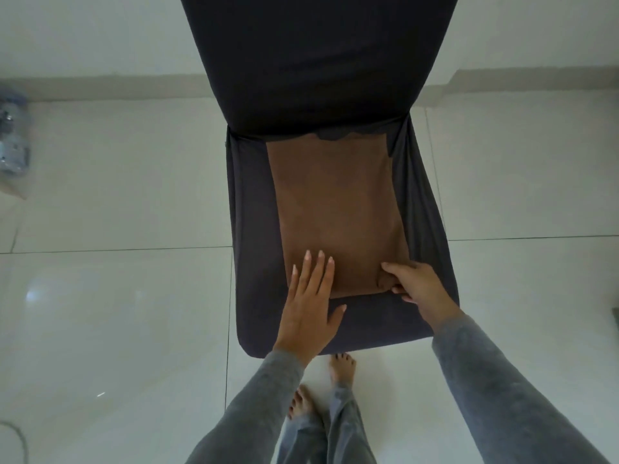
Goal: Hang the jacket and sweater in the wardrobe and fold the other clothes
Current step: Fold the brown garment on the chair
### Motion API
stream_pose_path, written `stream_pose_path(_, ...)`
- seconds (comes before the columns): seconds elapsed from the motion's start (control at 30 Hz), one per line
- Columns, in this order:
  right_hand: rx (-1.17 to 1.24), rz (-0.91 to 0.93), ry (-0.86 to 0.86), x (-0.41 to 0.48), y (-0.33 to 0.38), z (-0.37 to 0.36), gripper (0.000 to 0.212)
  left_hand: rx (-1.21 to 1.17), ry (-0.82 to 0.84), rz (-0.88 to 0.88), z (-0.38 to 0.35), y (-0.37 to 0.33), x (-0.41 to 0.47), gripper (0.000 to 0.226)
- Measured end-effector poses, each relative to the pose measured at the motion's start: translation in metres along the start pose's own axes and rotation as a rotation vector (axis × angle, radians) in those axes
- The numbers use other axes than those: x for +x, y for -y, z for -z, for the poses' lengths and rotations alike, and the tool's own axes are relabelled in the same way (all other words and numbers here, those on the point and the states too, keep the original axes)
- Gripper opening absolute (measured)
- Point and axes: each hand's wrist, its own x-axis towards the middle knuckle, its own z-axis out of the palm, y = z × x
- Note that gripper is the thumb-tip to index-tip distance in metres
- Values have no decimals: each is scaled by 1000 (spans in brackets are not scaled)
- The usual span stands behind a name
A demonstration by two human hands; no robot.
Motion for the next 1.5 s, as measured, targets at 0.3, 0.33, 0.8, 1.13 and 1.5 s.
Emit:
stream_pose_path(0.3,155,292,230,-73,75,15,15,-473,-216,231,73,-59,51,42)
stream_pose_path(0.33,159,329,223,-84,85,17,17,-465,-237,265,89,-60,55,37)
stream_pose_path(0.8,666,-265,468,-210,18,0,100,-1014,-236,372,276,-128,29,26)
stream_pose_path(1.13,1289,90,327,-199,52,83,84,-1587,-164,333,341,-238,-20,23)
stream_pose_path(1.5,1459,638,55,-394,58,320,31,-1990,257,-78,390,-387,-83,64)
